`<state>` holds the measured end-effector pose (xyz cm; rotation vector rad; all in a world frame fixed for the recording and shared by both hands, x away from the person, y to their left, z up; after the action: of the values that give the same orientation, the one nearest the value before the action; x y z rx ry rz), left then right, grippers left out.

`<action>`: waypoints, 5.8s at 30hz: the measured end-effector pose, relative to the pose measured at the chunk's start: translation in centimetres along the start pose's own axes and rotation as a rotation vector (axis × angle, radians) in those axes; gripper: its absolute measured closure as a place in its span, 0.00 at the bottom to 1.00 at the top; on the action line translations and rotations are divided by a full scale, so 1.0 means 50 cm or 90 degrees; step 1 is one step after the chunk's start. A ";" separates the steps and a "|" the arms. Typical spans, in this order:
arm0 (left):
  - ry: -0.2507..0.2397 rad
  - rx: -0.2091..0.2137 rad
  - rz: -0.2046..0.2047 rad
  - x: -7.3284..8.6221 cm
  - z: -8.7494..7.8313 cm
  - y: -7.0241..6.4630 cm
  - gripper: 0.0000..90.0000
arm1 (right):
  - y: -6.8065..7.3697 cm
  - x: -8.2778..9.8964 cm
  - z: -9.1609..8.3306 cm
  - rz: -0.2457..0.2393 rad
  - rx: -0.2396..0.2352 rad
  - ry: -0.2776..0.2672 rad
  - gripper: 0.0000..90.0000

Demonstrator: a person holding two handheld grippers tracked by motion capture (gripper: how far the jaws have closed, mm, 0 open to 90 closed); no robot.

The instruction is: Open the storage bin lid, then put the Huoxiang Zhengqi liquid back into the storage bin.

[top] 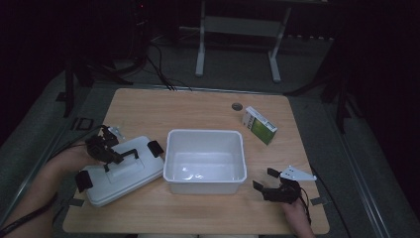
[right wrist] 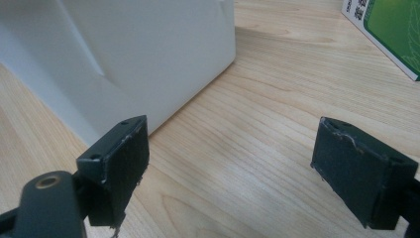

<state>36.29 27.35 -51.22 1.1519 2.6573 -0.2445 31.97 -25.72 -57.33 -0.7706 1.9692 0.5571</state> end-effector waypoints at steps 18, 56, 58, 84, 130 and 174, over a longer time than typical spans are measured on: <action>0.005 -0.013 -0.034 0.013 0.027 0.029 0.85 | -0.004 0.000 -0.004 0.004 -0.001 0.000 0.16; 0.010 -0.031 -0.055 0.010 0.009 0.029 0.41 | -0.256 -0.237 0.048 -0.008 0.099 0.085 0.36; 0.008 -0.027 -0.054 0.009 0.008 0.029 0.41 | -0.264 -0.237 0.063 -0.012 0.098 0.097 0.36; 0.027 -0.023 -0.046 0.008 0.018 0.031 0.41 | -0.297 -0.234 0.180 -0.038 0.070 0.241 0.48; 0.040 -0.036 -0.030 -0.011 0.003 0.012 0.41 | -0.128 -0.346 -0.054 -0.153 -0.033 0.142 0.71; 0.053 -0.032 -0.021 -0.009 0.002 0.008 0.41 | 0.174 -0.318 0.116 -0.394 -0.384 0.215 0.71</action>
<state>36.88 27.27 -51.21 1.1276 2.7391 -0.1372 35.32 -11.21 -45.48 -1.8689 1.7110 0.6693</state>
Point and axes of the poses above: each handheld gripper's, and its own axes: z roughly forward along the jaws, x roughly out of its underside, y roughly to its left, the point moved 5 cm from there along z, roughly forward along the jaws, and after that the axes turned 5 degrees about -z, right-handed, at the moved point
